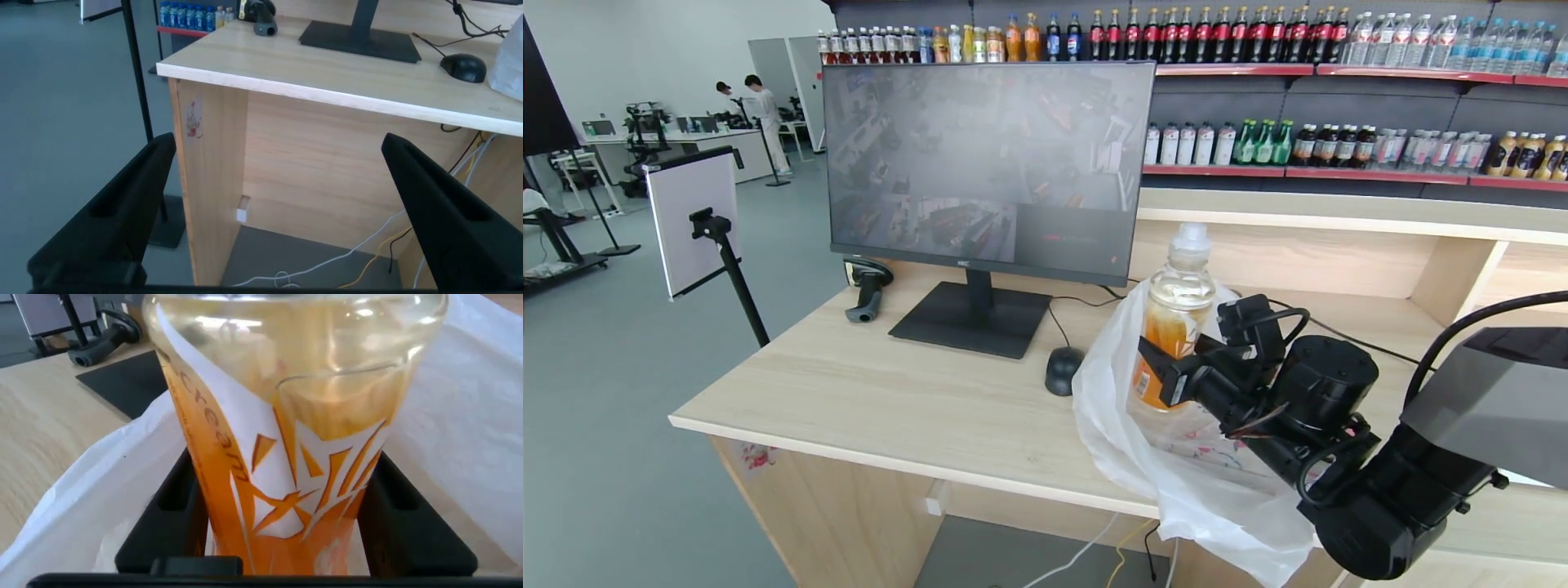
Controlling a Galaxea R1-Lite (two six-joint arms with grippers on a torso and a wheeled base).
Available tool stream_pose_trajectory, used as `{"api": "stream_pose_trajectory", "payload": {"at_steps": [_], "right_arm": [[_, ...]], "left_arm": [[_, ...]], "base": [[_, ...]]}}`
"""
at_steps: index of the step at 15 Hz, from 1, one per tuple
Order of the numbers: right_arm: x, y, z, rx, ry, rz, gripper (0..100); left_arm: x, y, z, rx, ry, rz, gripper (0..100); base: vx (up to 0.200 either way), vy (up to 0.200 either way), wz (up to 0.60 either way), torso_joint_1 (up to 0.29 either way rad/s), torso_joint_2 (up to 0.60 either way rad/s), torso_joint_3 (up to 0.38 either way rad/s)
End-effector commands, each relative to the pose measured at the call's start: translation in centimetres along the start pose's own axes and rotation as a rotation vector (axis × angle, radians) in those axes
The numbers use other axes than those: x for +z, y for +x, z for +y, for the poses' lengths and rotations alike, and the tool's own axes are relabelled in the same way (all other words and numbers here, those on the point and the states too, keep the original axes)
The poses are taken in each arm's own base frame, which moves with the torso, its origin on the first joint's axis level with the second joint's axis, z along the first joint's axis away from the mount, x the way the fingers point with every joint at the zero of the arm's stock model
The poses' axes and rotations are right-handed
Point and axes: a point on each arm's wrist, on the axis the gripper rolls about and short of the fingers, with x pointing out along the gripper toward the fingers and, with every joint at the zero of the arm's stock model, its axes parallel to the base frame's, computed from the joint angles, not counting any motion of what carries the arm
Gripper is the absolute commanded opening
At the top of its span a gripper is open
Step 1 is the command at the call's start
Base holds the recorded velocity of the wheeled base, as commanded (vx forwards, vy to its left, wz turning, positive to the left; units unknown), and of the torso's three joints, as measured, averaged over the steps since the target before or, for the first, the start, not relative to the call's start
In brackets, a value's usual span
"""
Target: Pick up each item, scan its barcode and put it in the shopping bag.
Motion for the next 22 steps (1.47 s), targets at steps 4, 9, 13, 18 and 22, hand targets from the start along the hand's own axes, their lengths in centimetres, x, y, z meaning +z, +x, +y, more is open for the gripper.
{"api": "stream_pose_trajectory", "payload": {"at_steps": [4, 9, 13, 18, 22], "right_arm": [[0.4, -0.9, 0.0, 0.002, 0.0, 0.008, 100], [1.7, -3.2, -0.3, -0.01, -0.007, 0.012, 100], [2.9, -5.5, -0.5, -0.018, -0.036, 0.009, 100], [5.0, -8.6, -0.3, -0.01, -0.015, -0.031, 100], [5.9, -9.9, -0.7, -0.026, -0.014, -0.051, 100]], "left_arm": [[0.0, 0.0, 0.0, 0.0, 0.0, 0.0, 100], [0.0, 0.0, 0.0, 0.0, -0.003, -0.001, 100], [0.0, 0.0, 0.0, 0.0, -0.003, 0.002, 100], [0.0, 0.0, 0.0, 0.0, -0.005, 0.002, 100], [0.0, 0.0, 0.0, 0.0, -0.003, 0.002, 100]], "base": [[0.0, 0.0, 0.0, 0.0, 0.0, 0.0], [0.0, 0.0, 0.0, 0.0, 0.0, 0.0], [0.0, 0.0, 0.0, 0.0, 0.0, 0.0], [0.0, 0.0, 0.0, 0.0, 0.0, 0.0], [0.0, 0.0, -0.15, -0.001, 0.0, 0.001]]}}
